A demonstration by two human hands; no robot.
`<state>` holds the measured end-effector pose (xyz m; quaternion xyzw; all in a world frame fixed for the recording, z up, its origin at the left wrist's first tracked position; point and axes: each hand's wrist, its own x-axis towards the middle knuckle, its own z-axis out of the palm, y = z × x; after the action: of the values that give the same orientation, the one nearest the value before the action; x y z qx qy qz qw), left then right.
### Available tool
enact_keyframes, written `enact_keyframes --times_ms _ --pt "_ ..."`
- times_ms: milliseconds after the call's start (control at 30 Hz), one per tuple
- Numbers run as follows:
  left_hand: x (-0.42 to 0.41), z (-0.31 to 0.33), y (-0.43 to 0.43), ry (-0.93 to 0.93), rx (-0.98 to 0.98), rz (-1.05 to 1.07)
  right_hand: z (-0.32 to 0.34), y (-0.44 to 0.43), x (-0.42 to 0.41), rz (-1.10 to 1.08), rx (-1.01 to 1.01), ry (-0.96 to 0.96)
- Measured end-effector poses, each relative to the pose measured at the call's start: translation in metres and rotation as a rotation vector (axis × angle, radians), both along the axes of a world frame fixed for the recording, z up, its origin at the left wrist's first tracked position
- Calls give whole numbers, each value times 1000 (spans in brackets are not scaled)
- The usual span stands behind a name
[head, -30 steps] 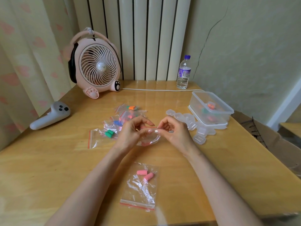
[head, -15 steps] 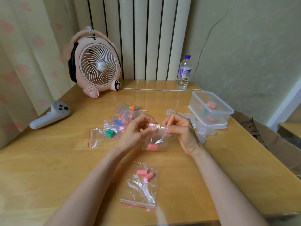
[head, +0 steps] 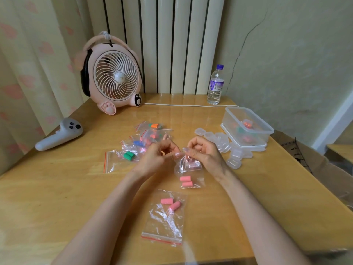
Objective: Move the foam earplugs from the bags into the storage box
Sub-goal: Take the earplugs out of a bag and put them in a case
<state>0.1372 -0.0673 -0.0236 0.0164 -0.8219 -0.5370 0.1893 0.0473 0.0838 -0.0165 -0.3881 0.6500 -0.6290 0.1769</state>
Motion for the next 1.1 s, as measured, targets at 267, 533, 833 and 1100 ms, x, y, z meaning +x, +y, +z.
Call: enact_keyframes --times_ms 267,533,833,1100 --pt "-9 -12 -15 -67 -6 382 -3 -1 -4 -145 72 5" --pt "-7 -13 -17 -189 5 471 2 0 4 14 24 90" --pt "-2 -7 -10 -318 25 365 -5 -4 -4 -140 -125 -17" --pt "3 1 -1 -418 145 271 4 0 -4 -310 -209 21"
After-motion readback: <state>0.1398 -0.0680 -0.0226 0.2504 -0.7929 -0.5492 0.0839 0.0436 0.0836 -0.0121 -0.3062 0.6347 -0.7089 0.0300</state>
